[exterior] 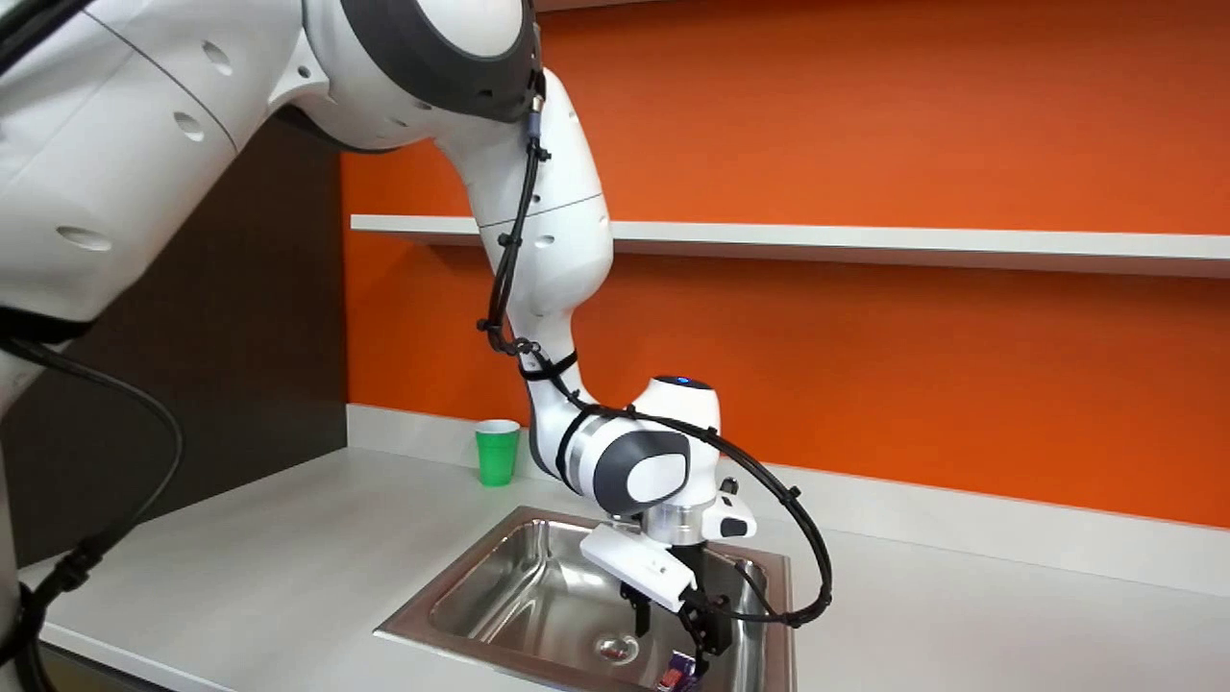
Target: Remove the candy bar from the sink
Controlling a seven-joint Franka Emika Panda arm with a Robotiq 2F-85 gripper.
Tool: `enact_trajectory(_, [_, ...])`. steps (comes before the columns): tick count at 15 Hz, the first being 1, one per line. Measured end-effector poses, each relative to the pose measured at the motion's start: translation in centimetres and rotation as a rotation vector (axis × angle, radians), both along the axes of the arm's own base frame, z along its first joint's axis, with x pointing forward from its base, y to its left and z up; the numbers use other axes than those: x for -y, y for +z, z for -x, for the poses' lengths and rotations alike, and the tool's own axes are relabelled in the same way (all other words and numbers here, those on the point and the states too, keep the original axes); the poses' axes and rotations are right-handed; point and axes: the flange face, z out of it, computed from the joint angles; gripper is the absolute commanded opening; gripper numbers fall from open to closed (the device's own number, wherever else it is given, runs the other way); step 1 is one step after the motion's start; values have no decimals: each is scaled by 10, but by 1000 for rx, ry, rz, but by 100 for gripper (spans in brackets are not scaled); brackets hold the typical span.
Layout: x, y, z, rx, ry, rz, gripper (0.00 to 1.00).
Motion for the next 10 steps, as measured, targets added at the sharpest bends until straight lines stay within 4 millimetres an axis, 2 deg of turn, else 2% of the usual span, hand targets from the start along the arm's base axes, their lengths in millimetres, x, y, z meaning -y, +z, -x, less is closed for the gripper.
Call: enact_trajectory(10, [0,-4,0,-6,1,-1,100])
